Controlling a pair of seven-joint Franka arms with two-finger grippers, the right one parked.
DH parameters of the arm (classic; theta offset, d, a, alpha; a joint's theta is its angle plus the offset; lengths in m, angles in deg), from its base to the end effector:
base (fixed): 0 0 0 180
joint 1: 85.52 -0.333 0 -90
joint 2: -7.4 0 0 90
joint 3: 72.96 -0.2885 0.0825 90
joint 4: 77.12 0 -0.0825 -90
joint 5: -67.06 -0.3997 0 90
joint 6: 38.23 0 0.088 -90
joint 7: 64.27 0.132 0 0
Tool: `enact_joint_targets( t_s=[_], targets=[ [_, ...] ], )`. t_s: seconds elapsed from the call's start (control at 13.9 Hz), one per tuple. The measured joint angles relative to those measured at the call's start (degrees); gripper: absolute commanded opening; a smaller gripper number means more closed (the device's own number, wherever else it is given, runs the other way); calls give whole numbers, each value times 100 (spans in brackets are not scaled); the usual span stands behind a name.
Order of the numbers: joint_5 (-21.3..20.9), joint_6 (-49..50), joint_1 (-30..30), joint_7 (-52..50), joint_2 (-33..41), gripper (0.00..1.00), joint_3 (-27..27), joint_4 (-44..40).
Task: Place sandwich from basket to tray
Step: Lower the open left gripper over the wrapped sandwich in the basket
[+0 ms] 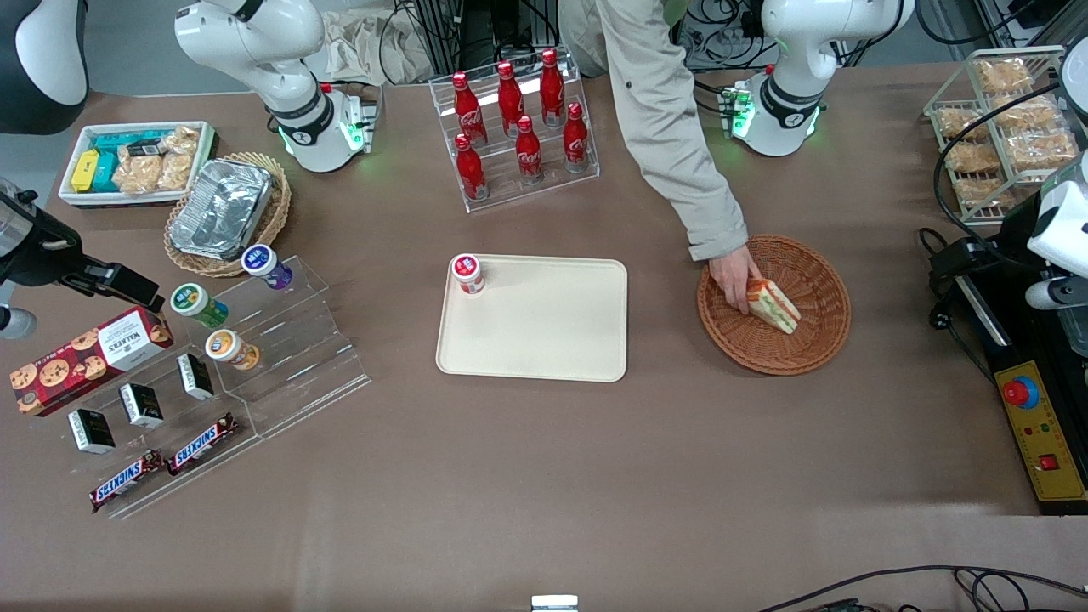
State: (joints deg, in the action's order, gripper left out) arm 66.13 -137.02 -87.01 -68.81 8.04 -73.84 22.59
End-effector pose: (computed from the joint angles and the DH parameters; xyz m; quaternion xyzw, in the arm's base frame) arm 0.5738 0.0257 0.5084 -0.9982 -0.0590 0.0023 0.0080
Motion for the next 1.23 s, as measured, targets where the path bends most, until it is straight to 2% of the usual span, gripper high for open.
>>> enact_joint_targets(
  t_s=[0.5,0.86,1.23],
  targets=[
    [-6,33,0,0,-3,99,-26,90],
    [13,-72,27,-45,209,100,-37,773],
    [29,-488,543,-782,681,100,34,1537]
  ],
)
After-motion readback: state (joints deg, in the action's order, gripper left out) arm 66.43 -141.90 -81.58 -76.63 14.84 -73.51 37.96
